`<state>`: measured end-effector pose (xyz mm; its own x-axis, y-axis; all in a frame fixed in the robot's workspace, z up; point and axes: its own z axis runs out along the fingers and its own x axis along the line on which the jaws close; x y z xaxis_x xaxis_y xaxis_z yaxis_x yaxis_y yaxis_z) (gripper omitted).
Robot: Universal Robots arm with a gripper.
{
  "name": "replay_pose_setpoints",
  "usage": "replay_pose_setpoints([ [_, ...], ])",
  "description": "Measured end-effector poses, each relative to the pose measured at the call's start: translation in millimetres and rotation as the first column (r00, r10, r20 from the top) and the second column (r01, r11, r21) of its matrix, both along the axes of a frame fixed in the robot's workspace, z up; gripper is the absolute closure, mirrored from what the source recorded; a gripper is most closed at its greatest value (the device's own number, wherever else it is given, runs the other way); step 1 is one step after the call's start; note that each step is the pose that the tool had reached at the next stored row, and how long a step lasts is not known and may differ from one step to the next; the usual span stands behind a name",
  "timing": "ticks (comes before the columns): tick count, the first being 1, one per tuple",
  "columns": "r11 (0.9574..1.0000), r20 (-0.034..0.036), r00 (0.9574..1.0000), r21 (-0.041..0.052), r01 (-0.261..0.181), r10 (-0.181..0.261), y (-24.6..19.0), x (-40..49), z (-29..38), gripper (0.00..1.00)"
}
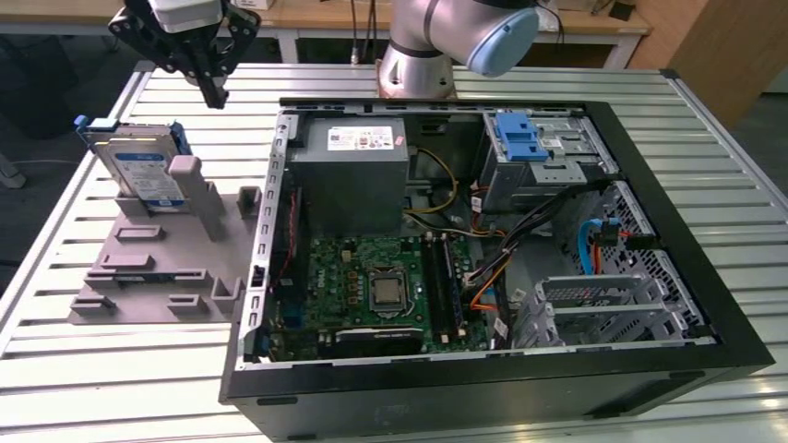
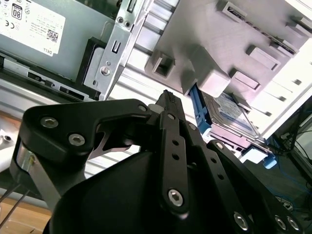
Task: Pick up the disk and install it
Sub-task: 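Reach for the disk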
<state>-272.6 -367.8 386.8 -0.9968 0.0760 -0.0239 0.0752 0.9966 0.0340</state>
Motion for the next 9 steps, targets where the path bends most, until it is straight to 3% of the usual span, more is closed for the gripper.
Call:
replay_pose_setpoints([
  [9, 1.0000, -0.0004, 1.0000, 0.0000, 0.000, 0.000, 1.6, -8.4, -0.6, 0.89],
])
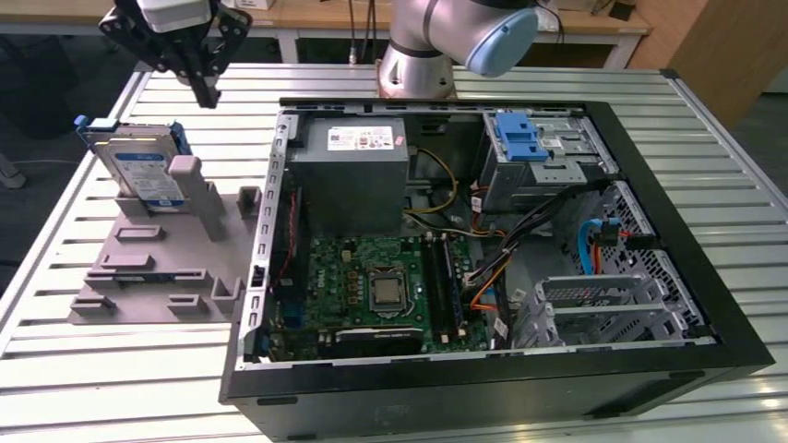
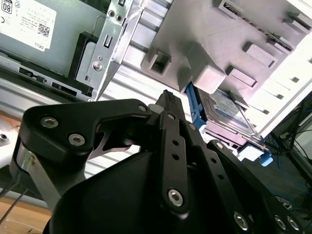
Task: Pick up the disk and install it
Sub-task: 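Reach for the disk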
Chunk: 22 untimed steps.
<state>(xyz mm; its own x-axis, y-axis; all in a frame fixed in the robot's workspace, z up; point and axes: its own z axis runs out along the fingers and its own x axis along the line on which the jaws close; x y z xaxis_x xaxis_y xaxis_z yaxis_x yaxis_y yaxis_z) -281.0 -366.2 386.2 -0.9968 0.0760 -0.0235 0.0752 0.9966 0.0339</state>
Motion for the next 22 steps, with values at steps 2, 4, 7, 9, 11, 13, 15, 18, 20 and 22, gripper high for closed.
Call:
replay_pose_setpoints([
  [2, 1.0000, -0.0001, 1.0000, 0.0000, 0.000, 0.000, 0.4, -1.9, -0.2, 0.89],
  [4, 1.0000, -0.0002, 1.0000, 0.0000, 0.000, 0.000, 0.7, -3.7, -0.4, 0.89],
  [7, 1.0000, -0.0003, 1.0000, 0.0000, 0.000, 0.000, 1.3, -6.4, -0.6, 0.89],
  [9, 1.0000, -0.0004, 1.0000, 0.0000, 0.000, 0.000, 1.7, -8.4, -0.8, 0.89],
  [11, 1.0000, -0.0007, 1.0000, -0.0001, 0.000, 0.000, 2.2, -10.2, -0.9, 0.89],
  [13, 1.0000, -0.0009, 1.0000, -0.0001, 0.000, 0.000, 2.7, -12.0, -1.0, 0.89],
  [15, 1.0000, -0.0011, 1.0000, -0.0001, 0.000, 0.000, 3.3, -14.3, -1.2, 0.89],
  [18, 1.0000, -0.0017, 1.0000, -0.0001, 0.000, 0.000, 4.5, -18.4, -1.5, 0.89],
  [20, 1.0000, -0.0021, 1.0000, -0.0001, 0.000, 0.000, 5.3, -21.1, -1.8, 0.89],
  [22, 1.0000, -0.0029, 1.0000, -0.0001, 0.000, 0.000, 6.1, -23.7, -2.0, 0.89],
])
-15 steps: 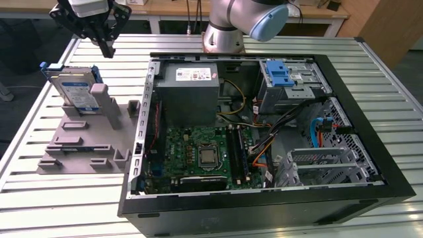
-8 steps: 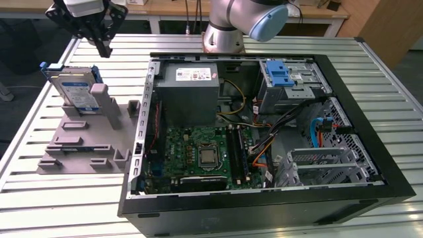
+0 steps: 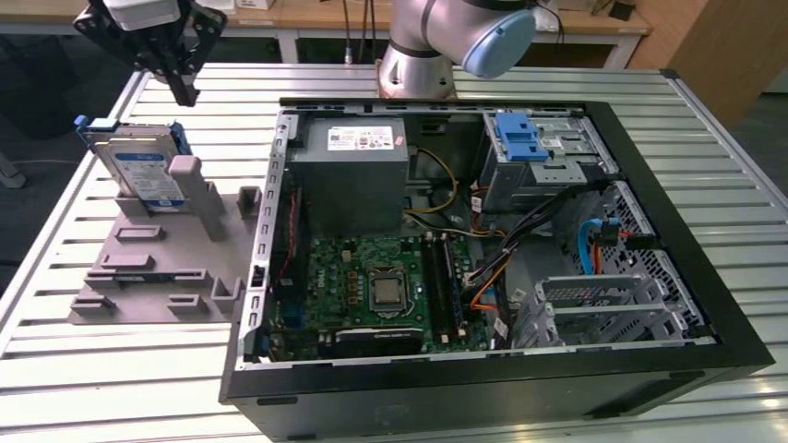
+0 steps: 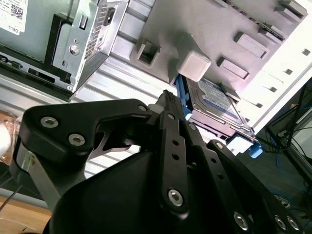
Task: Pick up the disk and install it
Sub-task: 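Reach for the disk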
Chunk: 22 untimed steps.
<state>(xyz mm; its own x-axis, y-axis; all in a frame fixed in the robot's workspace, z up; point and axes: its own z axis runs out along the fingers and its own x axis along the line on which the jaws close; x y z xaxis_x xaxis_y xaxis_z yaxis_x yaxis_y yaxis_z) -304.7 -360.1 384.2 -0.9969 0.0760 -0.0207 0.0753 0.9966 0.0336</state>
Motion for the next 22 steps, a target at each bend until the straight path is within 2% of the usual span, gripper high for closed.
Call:
replay_pose_setpoints([
  [7, 1.0000, -0.0030, 1.0000, 0.0000, 0.000, 0.000, 1.9, -8.0, -0.9, 0.89],
  [14, 1.0000, -0.0033, 1.0000, 0.0000, 0.000, 0.000, 1.9, -8.8, -1.0, 0.89],
  [22, 1.0000, -0.0078, 1.0000, 0.0000, 0.000, 0.000, 3.2, -16.7, -1.9, 0.89],
])
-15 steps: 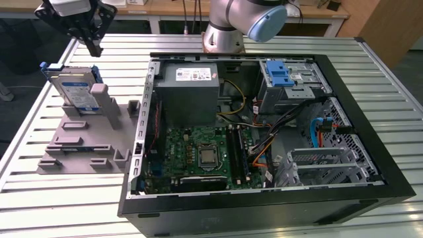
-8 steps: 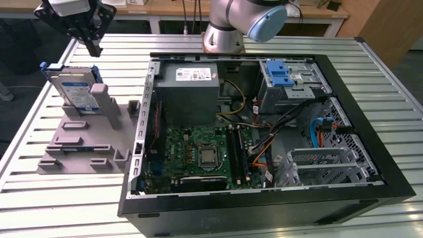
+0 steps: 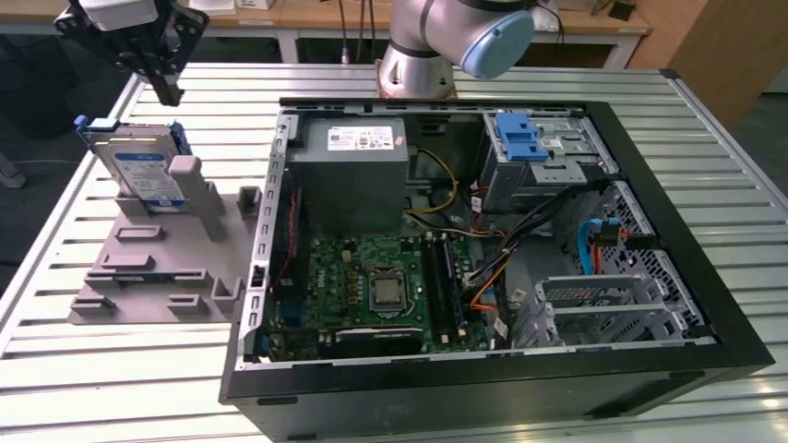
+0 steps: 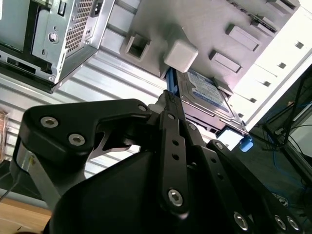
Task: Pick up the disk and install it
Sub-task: 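Reach for the disk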
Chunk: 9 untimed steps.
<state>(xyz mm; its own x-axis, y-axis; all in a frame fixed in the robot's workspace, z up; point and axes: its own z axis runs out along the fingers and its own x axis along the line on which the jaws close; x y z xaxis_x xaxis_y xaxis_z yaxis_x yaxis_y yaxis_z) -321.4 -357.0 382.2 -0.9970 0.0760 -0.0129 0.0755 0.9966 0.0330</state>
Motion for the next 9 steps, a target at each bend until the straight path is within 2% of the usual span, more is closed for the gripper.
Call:
replay_pose_setpoints([
  [9, 1.0000, -0.0054, 1.0000, -0.0002, 0.000, 0.000, 4.2, -12.9, -1.1, 0.89],
])
